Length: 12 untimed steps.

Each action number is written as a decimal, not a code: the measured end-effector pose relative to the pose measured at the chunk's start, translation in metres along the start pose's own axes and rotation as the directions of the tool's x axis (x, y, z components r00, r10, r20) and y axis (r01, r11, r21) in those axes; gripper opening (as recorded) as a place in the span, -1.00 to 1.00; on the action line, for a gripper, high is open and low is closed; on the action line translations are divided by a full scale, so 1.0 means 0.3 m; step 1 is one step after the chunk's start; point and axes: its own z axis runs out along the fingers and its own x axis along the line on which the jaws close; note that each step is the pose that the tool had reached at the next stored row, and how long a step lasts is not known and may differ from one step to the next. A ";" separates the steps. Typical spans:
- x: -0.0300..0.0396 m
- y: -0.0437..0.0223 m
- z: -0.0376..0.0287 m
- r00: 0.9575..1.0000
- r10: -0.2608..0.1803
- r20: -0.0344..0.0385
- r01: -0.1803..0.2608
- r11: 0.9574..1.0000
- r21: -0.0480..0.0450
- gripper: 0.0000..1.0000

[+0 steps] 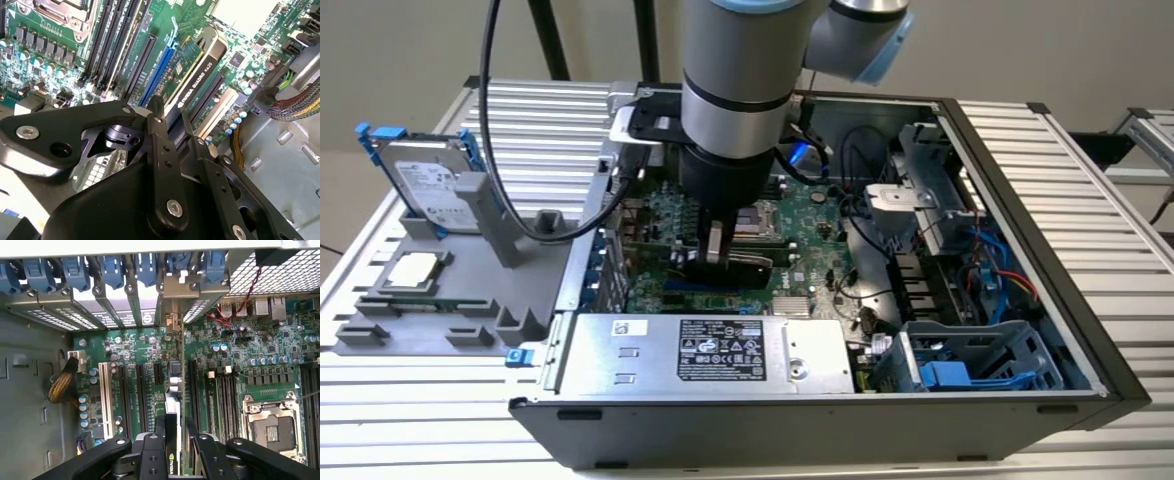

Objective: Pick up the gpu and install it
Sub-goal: 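Insert the gpu into the slot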

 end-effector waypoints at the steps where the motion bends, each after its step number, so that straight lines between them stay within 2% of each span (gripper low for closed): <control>1: 0.000 0.000 0.000 1.000 0.000 0.000 0.000 1.000 0.000 -1.00; 12: -0.007 0.006 0.007 1.000 -0.001 0.000 0.001 1.000 -0.001 -1.00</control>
